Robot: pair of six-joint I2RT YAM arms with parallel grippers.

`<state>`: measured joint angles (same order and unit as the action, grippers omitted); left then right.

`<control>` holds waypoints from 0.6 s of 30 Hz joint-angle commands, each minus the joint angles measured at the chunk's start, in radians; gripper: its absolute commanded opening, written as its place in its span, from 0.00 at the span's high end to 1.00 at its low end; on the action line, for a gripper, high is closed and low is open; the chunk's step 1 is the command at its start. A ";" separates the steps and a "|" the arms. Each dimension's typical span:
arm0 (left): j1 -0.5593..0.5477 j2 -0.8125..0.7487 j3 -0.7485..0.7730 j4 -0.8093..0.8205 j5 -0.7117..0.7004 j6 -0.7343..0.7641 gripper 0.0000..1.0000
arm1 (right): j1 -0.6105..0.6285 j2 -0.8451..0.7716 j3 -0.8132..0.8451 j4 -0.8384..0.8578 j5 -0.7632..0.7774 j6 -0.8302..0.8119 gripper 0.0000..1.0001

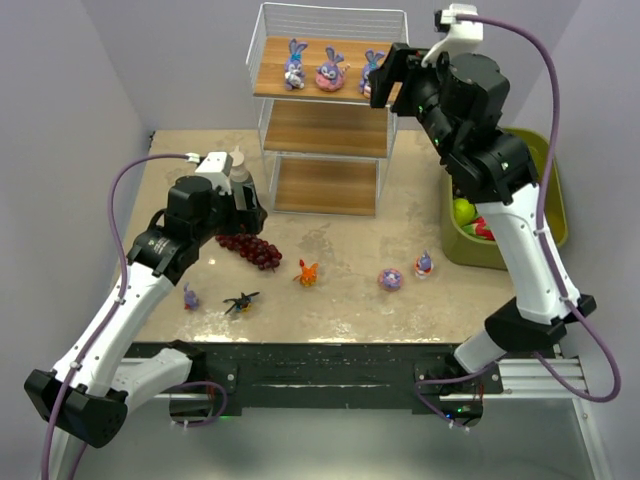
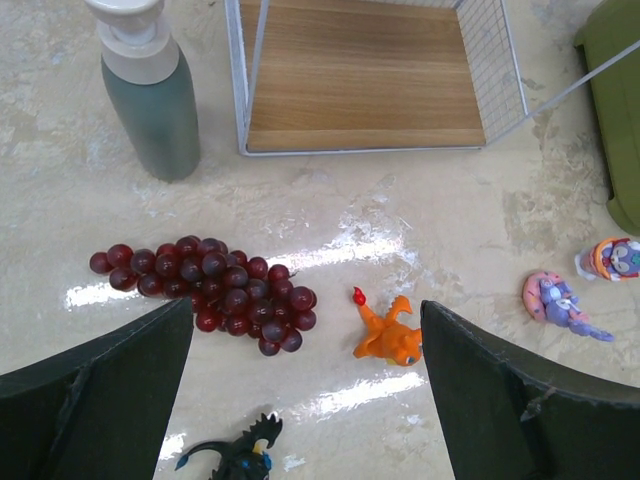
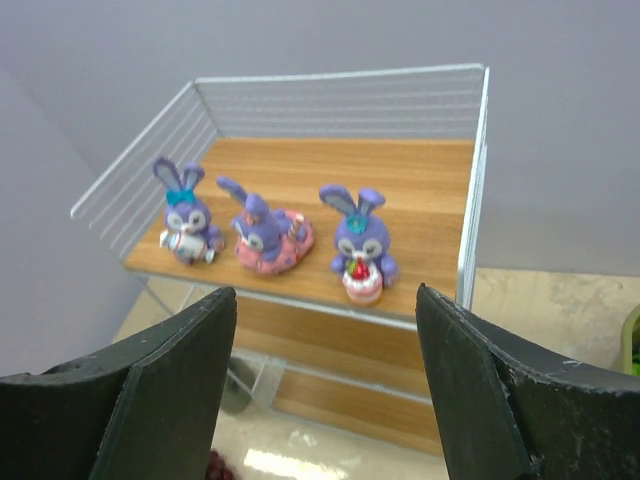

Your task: Place and organize the plastic toys onto the shelf

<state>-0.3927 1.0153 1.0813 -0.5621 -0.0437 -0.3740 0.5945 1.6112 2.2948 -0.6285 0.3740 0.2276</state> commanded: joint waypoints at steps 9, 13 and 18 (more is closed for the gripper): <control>0.006 0.026 0.016 0.109 0.226 0.027 0.00 | -0.002 -0.399 -0.527 -0.034 -0.081 0.108 0.24; 0.005 0.080 0.003 0.206 0.342 -0.032 0.01 | -0.004 -0.451 -0.653 -0.147 -0.049 0.168 0.24; -0.114 0.149 -0.014 0.381 0.397 -0.143 0.03 | -0.002 -0.476 -0.865 -0.206 -0.037 0.234 0.24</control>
<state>-0.4076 1.1175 1.0695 -0.3706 0.2729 -0.4225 0.5945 1.1213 1.5627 -0.7368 0.3107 0.3824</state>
